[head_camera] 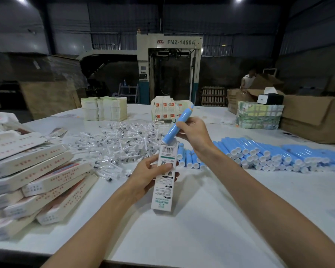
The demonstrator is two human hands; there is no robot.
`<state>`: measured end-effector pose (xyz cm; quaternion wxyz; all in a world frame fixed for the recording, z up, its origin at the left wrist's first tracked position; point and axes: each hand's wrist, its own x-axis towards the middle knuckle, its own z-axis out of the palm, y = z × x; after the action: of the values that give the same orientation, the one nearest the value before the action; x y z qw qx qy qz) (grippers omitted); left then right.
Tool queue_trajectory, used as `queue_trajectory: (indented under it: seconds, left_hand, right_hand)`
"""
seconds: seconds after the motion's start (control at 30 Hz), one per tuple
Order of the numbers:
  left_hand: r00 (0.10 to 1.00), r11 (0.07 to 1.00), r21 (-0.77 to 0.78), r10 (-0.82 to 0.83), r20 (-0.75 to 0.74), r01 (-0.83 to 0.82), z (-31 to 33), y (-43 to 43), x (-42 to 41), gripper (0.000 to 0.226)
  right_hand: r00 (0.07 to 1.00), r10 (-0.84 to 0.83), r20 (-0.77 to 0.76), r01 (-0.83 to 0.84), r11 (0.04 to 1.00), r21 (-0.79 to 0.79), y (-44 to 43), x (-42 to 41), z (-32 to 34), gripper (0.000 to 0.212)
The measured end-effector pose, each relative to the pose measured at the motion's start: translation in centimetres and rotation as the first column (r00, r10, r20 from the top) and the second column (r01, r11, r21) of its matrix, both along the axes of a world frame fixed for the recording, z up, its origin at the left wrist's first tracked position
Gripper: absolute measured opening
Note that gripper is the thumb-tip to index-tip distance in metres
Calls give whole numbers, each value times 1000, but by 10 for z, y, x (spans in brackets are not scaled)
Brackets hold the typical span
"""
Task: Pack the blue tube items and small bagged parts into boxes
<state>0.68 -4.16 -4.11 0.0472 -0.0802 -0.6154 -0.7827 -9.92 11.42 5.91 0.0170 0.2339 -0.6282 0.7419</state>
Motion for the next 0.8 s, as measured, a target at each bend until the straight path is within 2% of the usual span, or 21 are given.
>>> queue_trajectory:
  seconds: [0.07,0.17,0.23,0.3,0.37,0.43,0.5,0.67,0.8]
  left_hand:
    - [1000,1000,-8,5,0,-5,-1,-1,0,51]
    - [1000,1000,-12,8,2,-8,-2,-1,1,46]
    - [1000,999,-41,-5,-12,5,-1,-1,1,37]
    - [999,998,-63,-21,-26,19,-1,0,2,33]
    - [999,997,-79,-17,-35,14,-1,0,2,31]
    - [999,995,-98,15,-38,-18,-2,-2,2,30]
    - [998,993,-109,48,-32,-51,-3,-3,2,34]
    - [995,991,-96,95,-15,-96,-5,-7,-1,44]
    - [988,984,-86,153,-26,-154,-7,-12,-4,42]
  right_hand:
    - [997,-74,-3,74,995,69,2,-5,-4,19]
    - [995,-79,-53,88,975,203,12,-13,-4,63]
    - [993,-42,-106,72,951,302,20,-15,1,84]
    - [988,20,-153,53,889,456,26,-14,5,82]
    - [979,84,-184,33,831,555,27,-11,5,65]
    - [973,107,-204,22,839,543,26,-8,4,54]
    - [967,128,-218,3,855,518,24,-6,2,51]
    - [926,223,-305,50,727,684,15,0,-8,32]
    - [888,288,-358,60,701,711,12,10,-25,45]
